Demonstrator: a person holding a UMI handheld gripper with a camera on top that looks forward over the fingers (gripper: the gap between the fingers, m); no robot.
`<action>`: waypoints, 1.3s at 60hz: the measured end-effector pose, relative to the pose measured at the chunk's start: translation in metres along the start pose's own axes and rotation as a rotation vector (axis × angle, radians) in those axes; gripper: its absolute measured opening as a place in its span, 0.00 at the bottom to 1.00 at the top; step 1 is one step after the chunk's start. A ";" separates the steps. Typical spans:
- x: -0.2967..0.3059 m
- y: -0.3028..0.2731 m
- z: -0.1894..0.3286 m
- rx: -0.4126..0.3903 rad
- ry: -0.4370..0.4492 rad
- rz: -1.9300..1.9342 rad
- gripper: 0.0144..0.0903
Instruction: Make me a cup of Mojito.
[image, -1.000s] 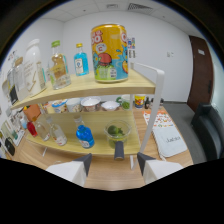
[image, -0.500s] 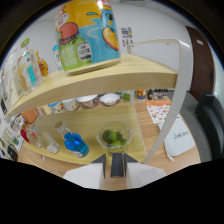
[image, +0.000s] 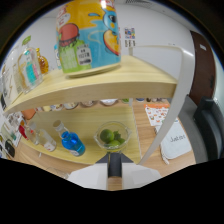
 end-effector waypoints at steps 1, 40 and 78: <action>0.000 -0.001 -0.002 0.010 0.002 -0.001 0.02; -0.077 0.092 -0.068 0.053 0.107 0.101 0.02; -0.092 0.028 -0.080 0.230 0.545 -0.995 0.01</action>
